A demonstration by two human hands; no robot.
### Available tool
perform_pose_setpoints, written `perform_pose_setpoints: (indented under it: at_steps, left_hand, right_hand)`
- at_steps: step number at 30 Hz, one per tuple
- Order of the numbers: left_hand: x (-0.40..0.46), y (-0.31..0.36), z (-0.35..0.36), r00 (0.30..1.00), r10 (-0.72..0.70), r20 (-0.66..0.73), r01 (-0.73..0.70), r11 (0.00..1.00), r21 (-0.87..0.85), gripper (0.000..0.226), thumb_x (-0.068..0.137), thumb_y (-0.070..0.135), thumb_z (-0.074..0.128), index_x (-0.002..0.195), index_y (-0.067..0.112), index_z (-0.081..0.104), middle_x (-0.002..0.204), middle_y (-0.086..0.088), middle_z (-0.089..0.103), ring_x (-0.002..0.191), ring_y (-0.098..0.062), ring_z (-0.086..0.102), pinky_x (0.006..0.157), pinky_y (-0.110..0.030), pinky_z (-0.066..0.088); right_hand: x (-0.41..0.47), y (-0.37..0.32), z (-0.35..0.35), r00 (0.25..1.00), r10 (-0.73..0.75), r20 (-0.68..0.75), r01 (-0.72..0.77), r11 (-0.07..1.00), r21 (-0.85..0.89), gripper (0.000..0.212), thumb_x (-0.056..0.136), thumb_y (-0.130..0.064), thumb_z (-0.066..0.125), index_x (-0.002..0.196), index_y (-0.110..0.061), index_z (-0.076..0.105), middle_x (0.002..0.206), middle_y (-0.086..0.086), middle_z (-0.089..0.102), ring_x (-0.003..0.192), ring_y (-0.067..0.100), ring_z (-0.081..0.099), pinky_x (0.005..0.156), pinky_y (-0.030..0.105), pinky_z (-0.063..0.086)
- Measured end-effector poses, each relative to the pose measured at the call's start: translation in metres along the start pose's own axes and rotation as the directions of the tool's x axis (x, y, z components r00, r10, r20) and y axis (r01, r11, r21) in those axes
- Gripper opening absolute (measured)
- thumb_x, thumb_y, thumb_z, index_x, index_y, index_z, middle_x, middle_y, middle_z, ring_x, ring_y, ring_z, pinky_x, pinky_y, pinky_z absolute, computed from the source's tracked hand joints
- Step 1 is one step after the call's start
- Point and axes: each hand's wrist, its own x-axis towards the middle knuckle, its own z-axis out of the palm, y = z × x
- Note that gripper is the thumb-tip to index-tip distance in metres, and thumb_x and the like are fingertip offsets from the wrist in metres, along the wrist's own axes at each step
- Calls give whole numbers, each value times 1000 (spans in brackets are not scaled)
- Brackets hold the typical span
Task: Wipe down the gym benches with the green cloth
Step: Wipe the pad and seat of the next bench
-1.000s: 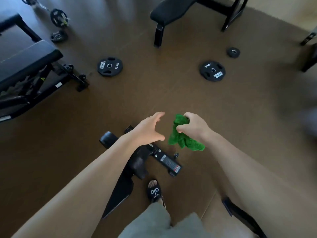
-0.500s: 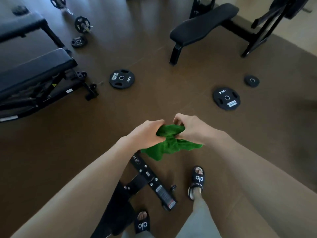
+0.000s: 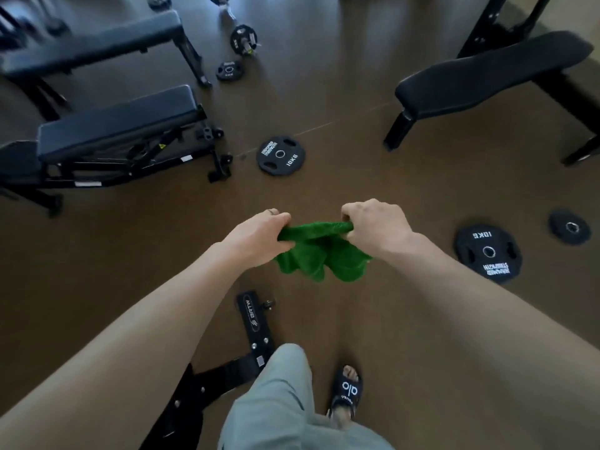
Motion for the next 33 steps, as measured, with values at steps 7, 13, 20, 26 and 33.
perform_pose_setpoints:
  at_steps: [7, 13, 20, 26, 33]
  left_hand:
    - [68, -34, -60, 994, -101, 37, 105, 986, -131, 28, 98, 42, 63, 96, 16, 53, 89, -1, 61, 78, -21, 60, 68, -39, 50]
    - [162, -83, -92, 965, -260, 27, 256, 920, -295, 30, 102, 44, 52, 101, 17, 66, 95, 0, 67, 88, -20, 66, 80, -37, 56]
    - [252, -139, -154, 899, -420, 119, 317, 441, -840, 22, 105, 35, 53, 108, 20, 68, 107, -6, 74, 99, -24, 73, 89, -46, 62]
    - [289, -214, -223, 883, -469, -4, 309, 589, -747, 47, 91, 63, 59, 111, 21, 62, 103, 2, 70, 93, -14, 66, 72, -30, 50]
    - [335, -334, -292, 842, -540, -10, 346, 554, -757, 16, 96, 20, 51, 103, 18, 65, 102, -7, 70, 98, -28, 66, 85, -41, 53]
  right_hand:
    - [98, 17, -53, 975, -139, 174, 159, 982, -106, 15, 96, -40, 63, 101, -26, 66, 99, -7, 65, 100, 24, 65, 76, 35, 48]
    - [219, -9, -73, 931, -80, 357, -24, 961, 277, 26, 90, -41, 70, 100, -17, 75, 97, 5, 75, 91, 22, 72, 84, 39, 62]
    - [348, -91, -96, 896, -38, 443, -415, 284, 864, 38, 108, -34, 53, 121, -1, 67, 116, 26, 73, 93, 34, 74, 81, 42, 63]
    - [445, -155, -135, 807, -255, 532, -524, 104, 845, 75, 108, -61, 29, 133, 2, 61, 113, 24, 74, 102, 34, 75, 91, 43, 62]
    - [574, -197, -146, 883, -254, 395, -291, 365, 884, 29, 102, -18, 54, 126, -6, 65, 105, 12, 76, 100, 30, 72, 86, 32, 58]
